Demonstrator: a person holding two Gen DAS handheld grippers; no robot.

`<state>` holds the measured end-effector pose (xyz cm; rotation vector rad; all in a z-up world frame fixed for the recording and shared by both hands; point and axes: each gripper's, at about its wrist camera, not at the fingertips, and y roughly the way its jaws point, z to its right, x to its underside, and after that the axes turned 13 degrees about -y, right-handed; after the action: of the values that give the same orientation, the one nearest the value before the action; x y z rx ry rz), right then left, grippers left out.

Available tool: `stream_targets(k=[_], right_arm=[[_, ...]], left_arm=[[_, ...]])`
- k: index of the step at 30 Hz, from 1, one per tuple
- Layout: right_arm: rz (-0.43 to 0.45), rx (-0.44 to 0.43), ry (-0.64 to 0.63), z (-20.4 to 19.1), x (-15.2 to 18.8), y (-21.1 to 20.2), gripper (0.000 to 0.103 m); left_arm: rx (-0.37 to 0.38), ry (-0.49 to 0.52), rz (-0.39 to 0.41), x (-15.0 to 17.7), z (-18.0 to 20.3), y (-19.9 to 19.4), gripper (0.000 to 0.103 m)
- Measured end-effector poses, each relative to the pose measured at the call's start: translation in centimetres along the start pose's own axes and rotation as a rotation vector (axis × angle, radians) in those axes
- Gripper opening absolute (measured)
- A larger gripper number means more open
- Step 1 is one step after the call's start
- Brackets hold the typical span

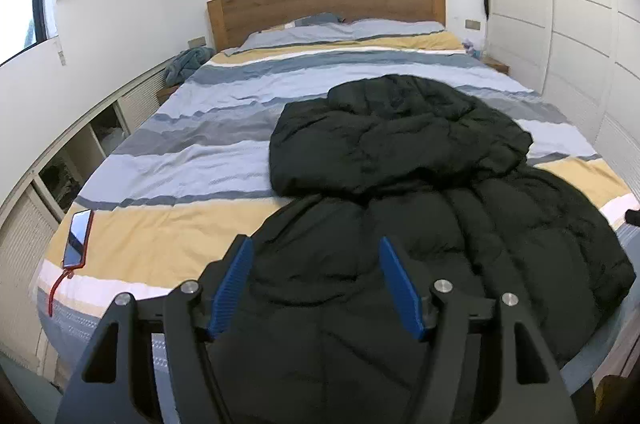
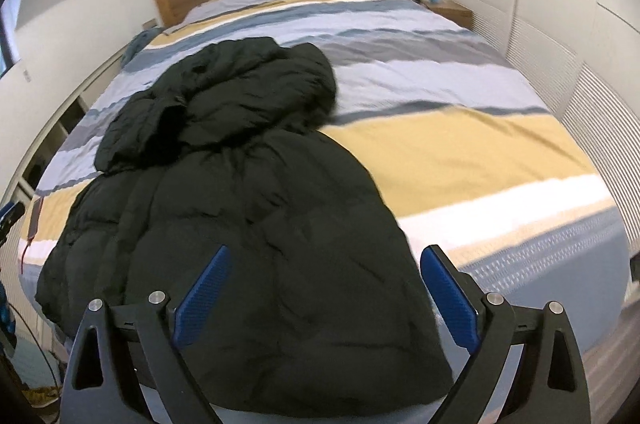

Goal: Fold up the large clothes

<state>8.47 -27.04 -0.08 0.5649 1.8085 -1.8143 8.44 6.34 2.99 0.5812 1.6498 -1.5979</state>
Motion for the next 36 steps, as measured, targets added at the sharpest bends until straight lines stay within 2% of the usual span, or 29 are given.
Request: stream_targets(k=[4, 13, 17, 21, 24, 27, 30, 36], right_arm=[[-0.006, 0.023, 0.046, 1.7, 1.2, 0.0, 0.098], [-0.005, 0.071, 0.125, 5.1, 3.1, -0.7, 0.103], [-0.007, 0.071, 0.147, 6.2, 3.8, -1.0, 0.103], [-0.020, 0.061, 0.172, 7.2, 4.5, -0.9, 0.103], [-0.036, 0.008, 0.209, 7.8, 5.2, 0.1, 0.103], [-0.059, -0.055, 0.236, 7.9, 5.9, 1.8, 0.103], [-0.083, -0.111, 0.253, 7.6, 6.5, 3.3, 0.103], [-0.146, -0.188, 0.254, 6.6, 7.7, 6.2, 0.103]], left_arm=[[-0.021, -0.012, -0.018, 0.6, -0.8, 0.4, 0.068], [-0.042, -0.040, -0.022, 1.4, -2.5, 0.6, 0.069], [0.016, -0.152, -0.057, 1.6, -6.2, 1.0, 0.069], [-0.001, -0.215, -0.105, 2.4, -9.7, 1.6, 0.069], [-0.023, -0.237, -0.151, 3.3, -11.9, 2.3, 0.069], [0.046, -0.291, -0.214, 4.0, -14.0, 3.6, 0.069], [0.146, -0.370, -0.271, 4.6, -15.9, 5.1, 0.069], [0.245, -0.477, -0.355, 6.3, -18.1, 8.3, 0.069]])
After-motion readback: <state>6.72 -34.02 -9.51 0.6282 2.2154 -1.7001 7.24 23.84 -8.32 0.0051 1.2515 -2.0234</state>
